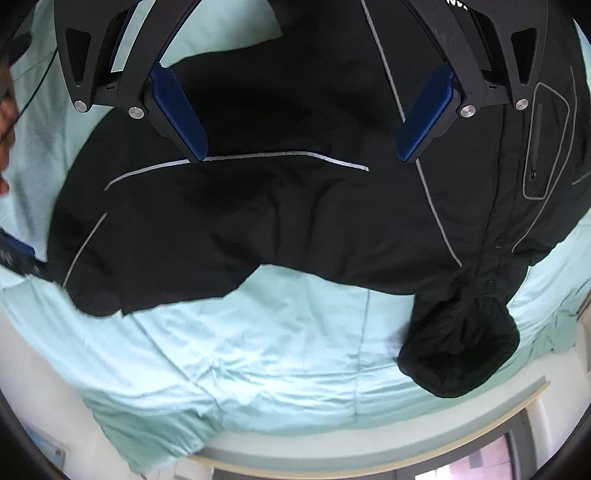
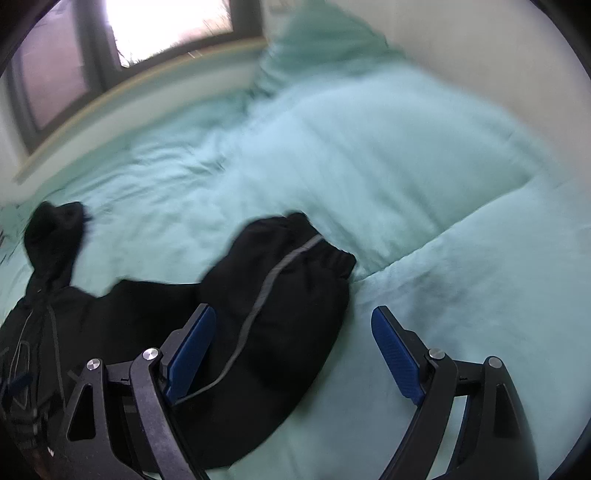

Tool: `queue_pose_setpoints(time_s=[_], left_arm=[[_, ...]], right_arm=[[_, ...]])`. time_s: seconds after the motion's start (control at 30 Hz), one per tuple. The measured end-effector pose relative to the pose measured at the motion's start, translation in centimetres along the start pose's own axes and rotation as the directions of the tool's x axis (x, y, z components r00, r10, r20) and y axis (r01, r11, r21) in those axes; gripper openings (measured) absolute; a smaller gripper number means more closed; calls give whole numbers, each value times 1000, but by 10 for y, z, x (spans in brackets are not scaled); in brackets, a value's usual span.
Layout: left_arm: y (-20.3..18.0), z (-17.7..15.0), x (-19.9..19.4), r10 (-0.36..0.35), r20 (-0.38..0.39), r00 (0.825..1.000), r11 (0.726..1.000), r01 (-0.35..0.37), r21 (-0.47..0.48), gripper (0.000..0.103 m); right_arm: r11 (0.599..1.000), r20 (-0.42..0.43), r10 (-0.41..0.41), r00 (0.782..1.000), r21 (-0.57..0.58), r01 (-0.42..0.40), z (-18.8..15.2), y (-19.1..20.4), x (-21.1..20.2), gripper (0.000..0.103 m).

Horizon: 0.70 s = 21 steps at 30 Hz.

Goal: Fold large clothes
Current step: 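Grasp the jacket sleeve cuff with the right gripper and lift it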

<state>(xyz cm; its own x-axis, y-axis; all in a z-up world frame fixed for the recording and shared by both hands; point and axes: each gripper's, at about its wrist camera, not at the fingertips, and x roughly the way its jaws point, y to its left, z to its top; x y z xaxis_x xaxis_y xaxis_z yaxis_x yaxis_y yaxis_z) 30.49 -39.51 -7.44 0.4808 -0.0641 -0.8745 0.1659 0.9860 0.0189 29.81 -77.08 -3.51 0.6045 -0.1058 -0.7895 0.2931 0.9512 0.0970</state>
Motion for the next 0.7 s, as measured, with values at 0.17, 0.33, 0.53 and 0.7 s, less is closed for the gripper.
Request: queue_pose_setpoints(time_s=[0.17, 0.33, 0.53, 0.7], left_arm=[[-5, 9, 20, -11, -28, 1000, 1000, 12, 26, 102], [-16, 18, 35, -66, -50, 997, 997, 68, 47, 85], [-35, 22, 55, -193, -93, 977, 977, 200, 73, 80], [-47, 14, 120, -123, -210, 970, 984, 146, 98, 82]], right_arm=[[995, -87, 97, 992, 40, -94, 12, -6, 58, 80], [990, -11, 132, 991, -48, -132, 7, 11, 21, 18], [995, 134, -90, 987, 43, 85, -26, -40, -71, 18], [988, -43, -68, 997, 139, 74, -64, -71, -24, 18]])
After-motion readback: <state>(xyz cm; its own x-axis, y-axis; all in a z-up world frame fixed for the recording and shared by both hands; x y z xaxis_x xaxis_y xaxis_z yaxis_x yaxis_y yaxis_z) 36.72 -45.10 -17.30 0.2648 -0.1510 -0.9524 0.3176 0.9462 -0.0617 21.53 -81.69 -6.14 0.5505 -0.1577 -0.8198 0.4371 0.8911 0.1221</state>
